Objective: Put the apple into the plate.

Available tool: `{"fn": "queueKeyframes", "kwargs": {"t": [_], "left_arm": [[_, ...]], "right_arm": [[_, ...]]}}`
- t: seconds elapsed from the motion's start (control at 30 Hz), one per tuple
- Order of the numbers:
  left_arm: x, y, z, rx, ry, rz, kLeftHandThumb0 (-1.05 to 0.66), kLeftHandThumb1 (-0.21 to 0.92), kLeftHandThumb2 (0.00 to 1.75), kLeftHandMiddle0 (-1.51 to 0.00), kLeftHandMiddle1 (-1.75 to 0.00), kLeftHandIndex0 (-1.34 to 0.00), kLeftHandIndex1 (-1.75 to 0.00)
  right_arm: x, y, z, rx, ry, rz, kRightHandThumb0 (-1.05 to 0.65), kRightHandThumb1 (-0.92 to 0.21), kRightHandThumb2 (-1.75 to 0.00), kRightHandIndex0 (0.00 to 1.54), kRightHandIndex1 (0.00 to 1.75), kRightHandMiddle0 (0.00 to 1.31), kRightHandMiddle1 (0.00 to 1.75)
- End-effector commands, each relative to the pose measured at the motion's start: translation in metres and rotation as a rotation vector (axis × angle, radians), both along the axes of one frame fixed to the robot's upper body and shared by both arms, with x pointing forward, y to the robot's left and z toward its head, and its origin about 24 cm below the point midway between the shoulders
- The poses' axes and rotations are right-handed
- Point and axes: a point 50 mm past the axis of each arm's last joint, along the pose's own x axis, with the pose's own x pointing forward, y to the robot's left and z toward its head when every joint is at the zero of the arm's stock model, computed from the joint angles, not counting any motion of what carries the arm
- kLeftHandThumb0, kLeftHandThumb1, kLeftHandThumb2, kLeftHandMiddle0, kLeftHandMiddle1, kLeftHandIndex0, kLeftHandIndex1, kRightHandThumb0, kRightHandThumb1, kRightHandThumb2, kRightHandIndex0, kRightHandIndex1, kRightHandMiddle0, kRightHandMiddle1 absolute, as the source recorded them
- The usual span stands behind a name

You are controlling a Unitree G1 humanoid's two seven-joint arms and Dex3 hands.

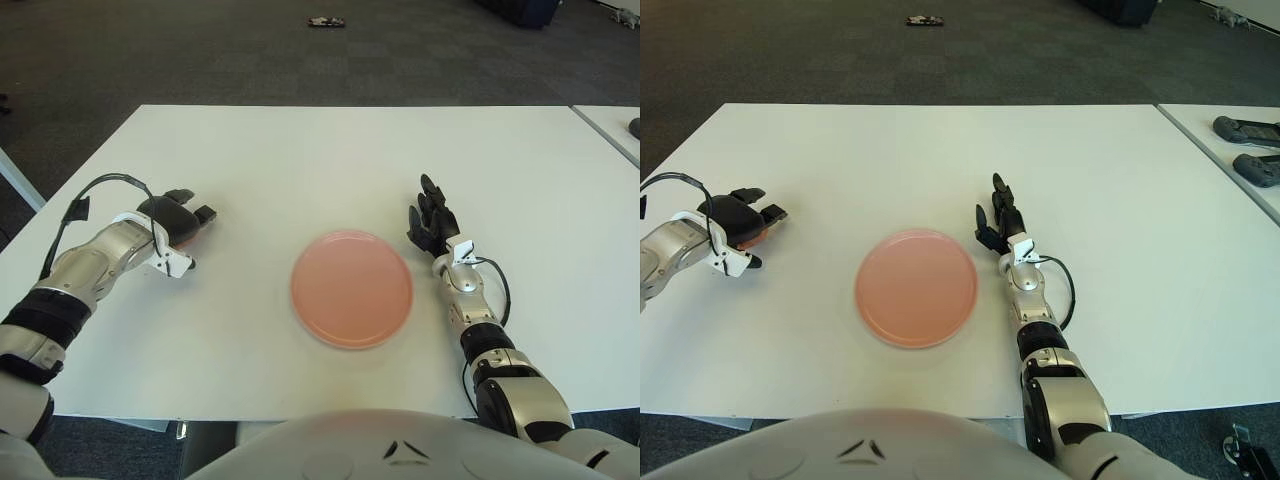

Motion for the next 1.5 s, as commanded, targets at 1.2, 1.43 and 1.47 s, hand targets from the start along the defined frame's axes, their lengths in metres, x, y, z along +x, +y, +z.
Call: {"fn": "queueKeyframes", "kwargs": {"t": [1.2,1.43,1.47], "left_arm": [[-0.008,0.029,0.076,-0.12,-0.156,0.055,-1.05,0.92,0.7,-0.39,-0.11,0.0,-0.68],[-0.012,0.028,0.099,-0.162,-0.237,0.074,-1.04,0.92,0.68,-0.33,-0.09,0.0,-0.68],[-0.012,0.028,0.099,-0.162,-0.248,0.076,-1.04,0.92,0.68,-0.33,-0.08,0.0,-0.67]], "right_arm": [[-0.011,-0.003,-0.019,0.013,0.104,-0.005,-0.72,-0.92,-0.78,0.11,0.01,0.0,0.13],[-0.011,-0.002,-0.019,0.009,0.109,-0.006,-0.72,-0.92,-0.78,0.1,0.01,0.0,0.13],[-0.011,-0.002,-0.019,0.008,0.11,-0.005,-0.72,-0.92,-0.78,0.1,0.01,0.0,0.13]]}}
